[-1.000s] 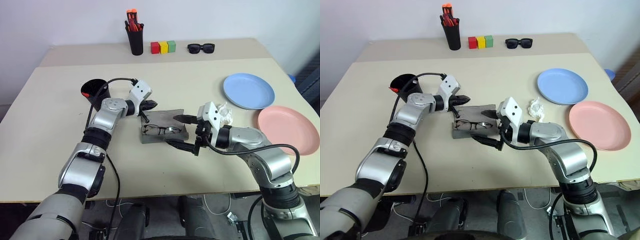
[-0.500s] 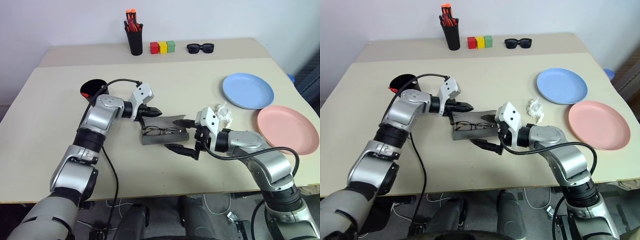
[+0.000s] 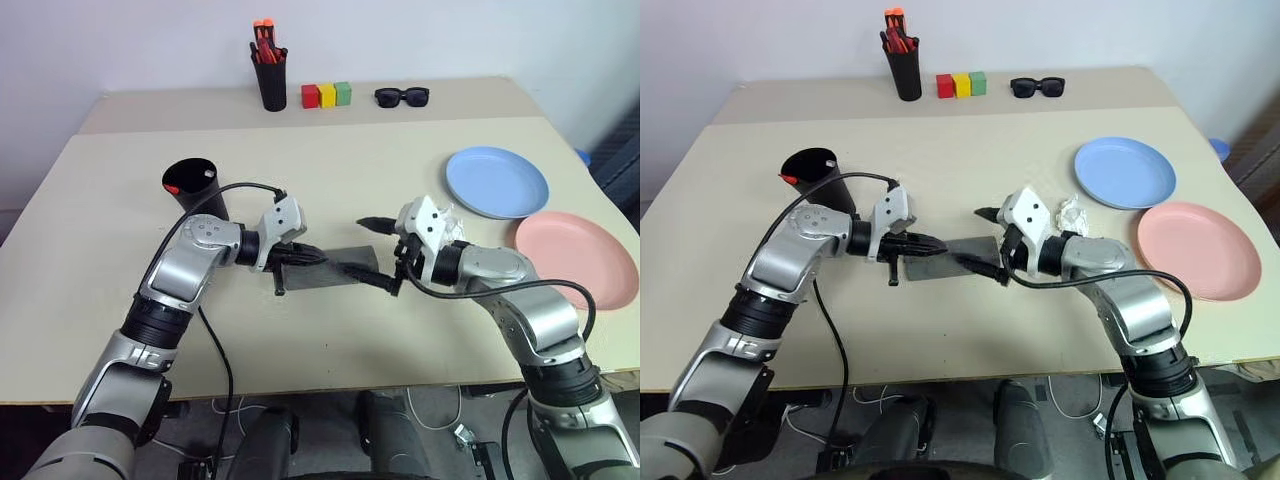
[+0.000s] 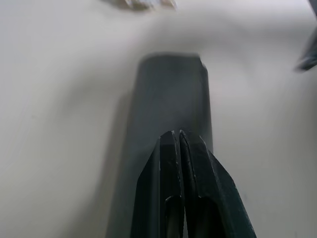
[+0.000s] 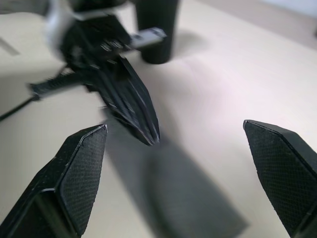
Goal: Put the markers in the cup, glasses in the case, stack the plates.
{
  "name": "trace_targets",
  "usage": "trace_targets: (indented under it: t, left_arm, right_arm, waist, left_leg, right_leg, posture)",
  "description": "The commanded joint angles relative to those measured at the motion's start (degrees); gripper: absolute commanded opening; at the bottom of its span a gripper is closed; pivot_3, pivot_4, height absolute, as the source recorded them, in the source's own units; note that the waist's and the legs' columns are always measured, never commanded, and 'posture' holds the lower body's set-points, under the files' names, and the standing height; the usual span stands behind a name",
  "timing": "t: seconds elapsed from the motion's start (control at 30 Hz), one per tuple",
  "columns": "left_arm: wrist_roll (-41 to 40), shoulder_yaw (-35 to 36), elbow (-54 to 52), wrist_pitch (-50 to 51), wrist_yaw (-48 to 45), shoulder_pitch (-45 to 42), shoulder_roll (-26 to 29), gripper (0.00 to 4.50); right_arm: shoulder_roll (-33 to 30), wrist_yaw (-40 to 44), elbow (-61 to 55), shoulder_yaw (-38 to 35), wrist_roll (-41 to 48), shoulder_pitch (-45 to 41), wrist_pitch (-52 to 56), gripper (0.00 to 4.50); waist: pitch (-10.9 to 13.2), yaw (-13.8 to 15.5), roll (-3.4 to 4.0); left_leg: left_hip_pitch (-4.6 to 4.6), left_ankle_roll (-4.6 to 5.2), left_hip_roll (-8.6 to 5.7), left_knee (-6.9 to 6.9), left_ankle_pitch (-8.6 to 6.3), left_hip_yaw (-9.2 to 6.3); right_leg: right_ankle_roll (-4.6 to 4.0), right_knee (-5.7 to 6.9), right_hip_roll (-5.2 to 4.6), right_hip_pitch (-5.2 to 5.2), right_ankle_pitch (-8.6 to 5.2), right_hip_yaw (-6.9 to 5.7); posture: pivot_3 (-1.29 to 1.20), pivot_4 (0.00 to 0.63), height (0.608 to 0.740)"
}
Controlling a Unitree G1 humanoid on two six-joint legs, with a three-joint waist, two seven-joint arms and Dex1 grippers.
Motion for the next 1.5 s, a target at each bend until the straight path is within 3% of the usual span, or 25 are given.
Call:
trace_targets:
  t: [0.03, 0.2, 0.47, 0.8, 0.9, 1.13, 1.4, 1.5]
  left_arm:
    - [-4.3, 5.6, -1.9, -1.4, 1.3, -1.7, 0.0, 1.91]
    - [-9.2, 9.8, -0.5, -2.1, -1.3, -1.1, 1.7, 4.44]
    - [-16.1, 12.8, -0.9, -3.7, -7.3, 1.4, 3.9, 4.44]
    - [-16.5, 11.1, 0.2, -3.8, -7.3, -1.0, 4.0, 4.44]
    - [-16.8, 11.1, -0.5, -3.6, -7.0, -1.0, 4.0, 4.5]
    - [-16.7, 11.6, -1.2, -3.6, -6.2, -0.4, 4.5, 4.5]
    - [-16.7, 12.6, -0.4, -5.2, -4.0, -0.8, 3.7, 4.5]
    - [-16.9, 12.9, -0.4, -5.8, -3.3, -0.5, 3.4, 4.5]
  right_arm:
    - [-0.4, -4.6, 1.9, -6.8, -0.8, -1.9, -1.8, 4.5]
    - [-5.7, -8.7, 1.5, -15.7, -1.7, 1.8, 0.7, 4.5]
    - [-15.4, -14.6, 4.2, -25.0, -7.5, 12.8, 7.3, 4.5]
    - [-13.5, -16.3, 4.7, -26.7, -6.9, 20.0, 13.9, 4.5]
    - [-14.0, -16.0, 6.1, -25.6, -7.9, 21.3, 14.3, 3.63]
    - [-13.2, -18.6, 9.9, -27.2, -7.8, 17.5, 15.7, 0.04]
    - [-12.6, -23.4, 14.3, -29.6, -7.8, 5.5, 10.2, 0.04]
    - [-11.6, -20.4, 17.0, -24.6, -8.2, 1.2, 5.3, 0.04]
  waist:
    - [0.0, 0.0, 0.0]
    - [0.0, 0.3, 0.0]
    - [0.0, 0.0, 0.01]
    - [0.0, 0.0, 0.01]
    - [0.0, 0.0, 0.02]
    - [0.0, 0.0, 0.02]
    - [0.0, 0.0, 0.01]
    - [0.0, -0.3, 0.01]
  left_leg:
    - [0.0, 0.0, 0.0, 0.0, 0.0, 0.0]
    - [-0.03, 0.0, -0.01, -0.02, 0.0, 0.0]
    - [0.03, 0.01, 0.0, -0.02, 0.0, 0.09]
    - [0.06, 0.02, 0.01, 0.06, 0.0, 0.11]
    - [0.07, 0.02, 0.0, 0.06, 0.0, 0.11]
    - [0.1, 0.02, 0.01, 0.09, 0.0, 0.12]
    - [0.09, 0.02, 0.0, 0.15, 0.0, 0.1]
    - [0.12, 0.02, 0.01, 0.11, 0.0, 0.11]
  right_leg:
    - [0.0, 0.0, 0.0, 0.0, 0.0, 0.0]
    - [-0.01, -0.02, -0.01, -0.01, 0.0, 0.0]
    - [-0.01, -0.01, -0.01, 0.03, 0.0, 0.04]
    - [-0.01, -0.02, 0.0, 0.11, 0.0, 0.05]
    - [0.0, -0.02, 0.0, 0.14, -0.01, 0.05]
    - [0.0, -0.02, 0.0, 0.17, 0.0, 0.06]
    - [0.0, -0.03, 0.0, 0.2, 0.0, 0.05]
    - [0.0, -0.03, 0.01, 0.2, 0.0, 0.06]
  posture:
    - [0.0, 0.15, 0.74]
    - [0.0, 0.15, 0.74]
    - [0.0, 0.15, 0.74]
    - [0.0, 0.15, 0.74]
    - [0.0, 0.15, 0.74]
    - [0.0, 0.15, 0.74]
    - [0.0, 0.15, 0.74]
    - [0.0, 0.15, 0.74]
